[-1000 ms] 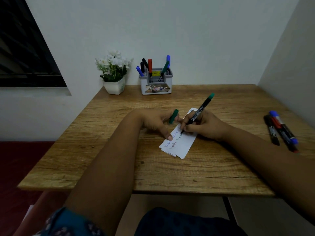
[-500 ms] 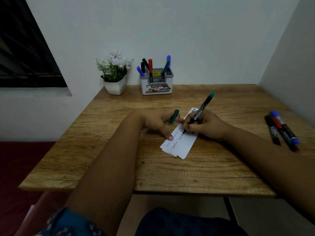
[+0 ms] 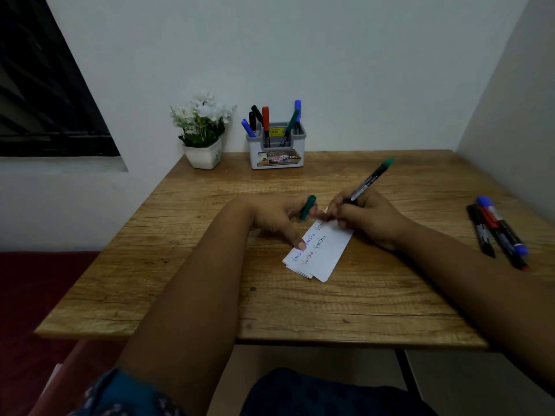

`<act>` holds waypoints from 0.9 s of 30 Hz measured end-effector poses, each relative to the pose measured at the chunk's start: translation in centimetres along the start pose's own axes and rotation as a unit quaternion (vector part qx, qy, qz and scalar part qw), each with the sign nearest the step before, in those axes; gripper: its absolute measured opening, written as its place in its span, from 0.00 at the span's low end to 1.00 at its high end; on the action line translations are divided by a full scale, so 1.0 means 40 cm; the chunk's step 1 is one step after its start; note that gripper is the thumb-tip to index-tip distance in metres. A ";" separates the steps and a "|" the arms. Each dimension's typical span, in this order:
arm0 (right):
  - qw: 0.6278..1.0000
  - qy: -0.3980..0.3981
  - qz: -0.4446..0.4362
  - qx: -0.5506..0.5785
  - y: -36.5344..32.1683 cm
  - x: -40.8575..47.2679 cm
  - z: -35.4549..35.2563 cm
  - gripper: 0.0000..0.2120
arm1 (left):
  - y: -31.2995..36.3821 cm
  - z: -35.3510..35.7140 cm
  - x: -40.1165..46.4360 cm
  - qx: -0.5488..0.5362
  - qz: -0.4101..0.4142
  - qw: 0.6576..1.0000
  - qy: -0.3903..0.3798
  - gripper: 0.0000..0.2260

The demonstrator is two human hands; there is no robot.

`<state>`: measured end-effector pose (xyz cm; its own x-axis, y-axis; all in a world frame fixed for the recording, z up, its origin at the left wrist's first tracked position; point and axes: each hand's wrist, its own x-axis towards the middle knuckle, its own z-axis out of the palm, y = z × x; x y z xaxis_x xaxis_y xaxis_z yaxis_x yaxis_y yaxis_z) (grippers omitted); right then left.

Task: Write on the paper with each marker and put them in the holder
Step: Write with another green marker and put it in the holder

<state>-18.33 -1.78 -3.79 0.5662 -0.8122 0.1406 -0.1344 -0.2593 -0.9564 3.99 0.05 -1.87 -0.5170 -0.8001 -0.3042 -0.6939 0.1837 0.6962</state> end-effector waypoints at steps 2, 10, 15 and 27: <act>0.996 0.054 0.006 0.075 -0.008 0.008 -0.004 0.06 | 0.001 -0.001 -0.001 -0.007 -0.003 1.000 -0.010 0.36; 0.980 0.064 -0.020 0.189 -0.050 -0.006 0.000 0.11 | 0.014 -0.002 -0.004 0.003 -0.019 1.000 -0.016 0.35; 0.993 0.072 -0.080 0.042 -0.072 -0.007 -0.002 0.07 | 0.026 0.001 -0.008 0.018 -0.040 0.999 -0.007 0.38; 0.963 0.120 -0.175 -0.164 -0.060 -0.003 0.001 0.11 | 0.066 0.024 -0.004 0.070 -0.053 0.996 0.010 0.32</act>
<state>-18.06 -1.04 -1.54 0.4250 -0.7319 0.5327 -0.2418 -0.6589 -0.7123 1.77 1.20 -0.62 -0.4276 -0.8301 -0.3578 -0.8082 0.1739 0.5626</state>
